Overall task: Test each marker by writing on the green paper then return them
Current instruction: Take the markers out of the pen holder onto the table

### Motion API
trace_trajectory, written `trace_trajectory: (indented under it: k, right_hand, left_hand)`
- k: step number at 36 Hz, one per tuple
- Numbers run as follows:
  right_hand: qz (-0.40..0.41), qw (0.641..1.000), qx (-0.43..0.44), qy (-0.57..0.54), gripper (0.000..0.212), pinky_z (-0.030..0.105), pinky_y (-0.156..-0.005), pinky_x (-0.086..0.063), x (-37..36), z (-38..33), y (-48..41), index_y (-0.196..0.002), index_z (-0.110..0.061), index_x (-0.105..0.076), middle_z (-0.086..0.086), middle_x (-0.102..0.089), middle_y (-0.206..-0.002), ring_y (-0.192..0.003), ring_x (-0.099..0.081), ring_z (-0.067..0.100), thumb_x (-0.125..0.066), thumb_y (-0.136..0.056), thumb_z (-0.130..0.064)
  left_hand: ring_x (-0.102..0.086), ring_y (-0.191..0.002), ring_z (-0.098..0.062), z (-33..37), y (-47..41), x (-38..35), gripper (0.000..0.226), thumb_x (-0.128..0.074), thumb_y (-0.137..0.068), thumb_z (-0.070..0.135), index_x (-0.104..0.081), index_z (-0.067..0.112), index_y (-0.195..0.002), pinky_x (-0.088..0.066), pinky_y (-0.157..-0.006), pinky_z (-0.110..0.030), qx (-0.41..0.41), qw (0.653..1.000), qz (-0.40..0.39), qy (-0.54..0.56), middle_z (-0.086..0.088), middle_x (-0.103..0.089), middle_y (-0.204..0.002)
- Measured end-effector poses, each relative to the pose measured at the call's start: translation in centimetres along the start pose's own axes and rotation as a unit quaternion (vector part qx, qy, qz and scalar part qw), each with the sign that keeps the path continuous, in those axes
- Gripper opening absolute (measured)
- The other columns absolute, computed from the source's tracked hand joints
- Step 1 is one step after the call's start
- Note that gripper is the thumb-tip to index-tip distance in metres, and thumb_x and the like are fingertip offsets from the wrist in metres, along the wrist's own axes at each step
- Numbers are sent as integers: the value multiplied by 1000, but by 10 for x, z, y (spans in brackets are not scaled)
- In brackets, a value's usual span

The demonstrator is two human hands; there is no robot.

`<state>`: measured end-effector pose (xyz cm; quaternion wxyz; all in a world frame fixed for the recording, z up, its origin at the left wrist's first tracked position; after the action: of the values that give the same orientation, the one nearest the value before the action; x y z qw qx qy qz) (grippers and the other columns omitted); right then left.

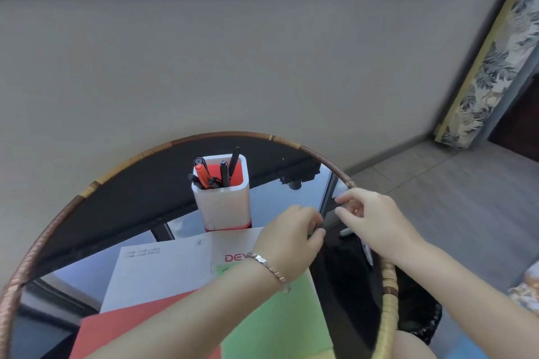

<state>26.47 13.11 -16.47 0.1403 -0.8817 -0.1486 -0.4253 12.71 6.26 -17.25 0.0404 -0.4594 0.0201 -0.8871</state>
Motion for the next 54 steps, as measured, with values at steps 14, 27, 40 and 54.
trace_trajectory:
  k: [14, 27, 40, 54]
  right_hand:
    - [-63, 988, 143, -4, 33, 29, -65, -44, -51, -153, -38, -122, -19, -52, -6, -51, -79, -78, -52, 16, -51, -92, -32]
    - [103, 939, 251, -214, 3, 19, -62, -48, 16, -186, 2, -90, -20, -58, -7, -63, -73, -64, -58, 9, -55, -90, -18]
    - [-18, 963, 190, -192, 18, 11, -53, -39, -2, -154, 41, -100, -32, -50, -7, -53, -61, -54, -48, 1, -59, -85, -28]
    - [-237, 738, -134, -618, 5, 15, -41, -36, -34, -113, 43, -83, -13, -61, -2, -48, -56, -44, -42, 7, -59, -79, -11]
  left_hand:
    - [-53, -85, 8, -93, 99, 113, 14, -49, -91, 23, -57, 33, -96, -48, -74, -20, 114, 981, 157, 5, 20, -59, -87]
    - [-53, -88, 1, -57, 96, 124, 36, -64, -81, 20, -51, 30, -114, -44, -73, -11, -5, 953, 292, 86, 18, -49, -103]
    - [-62, -77, -5, -16, 79, 105, 10, -55, -89, 15, -62, 23, -87, -50, -68, -15, -21, 924, 300, 238, 6, -60, -90]
    - [-69, -77, -16, -25, 94, 90, 16, -68, -78, 6, -75, 20, -81, -54, -61, -24, 128, 826, 113, 538, -12, -72, -88]
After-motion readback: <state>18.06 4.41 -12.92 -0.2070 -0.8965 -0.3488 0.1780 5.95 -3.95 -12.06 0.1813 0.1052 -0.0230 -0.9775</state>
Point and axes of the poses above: each hand's wrist, its own y-axis away from the middle knuckle, its own x-axis out of the back of the hand, z = x × y, the point moved 2 cm from there along -y, towards the middle knuckle
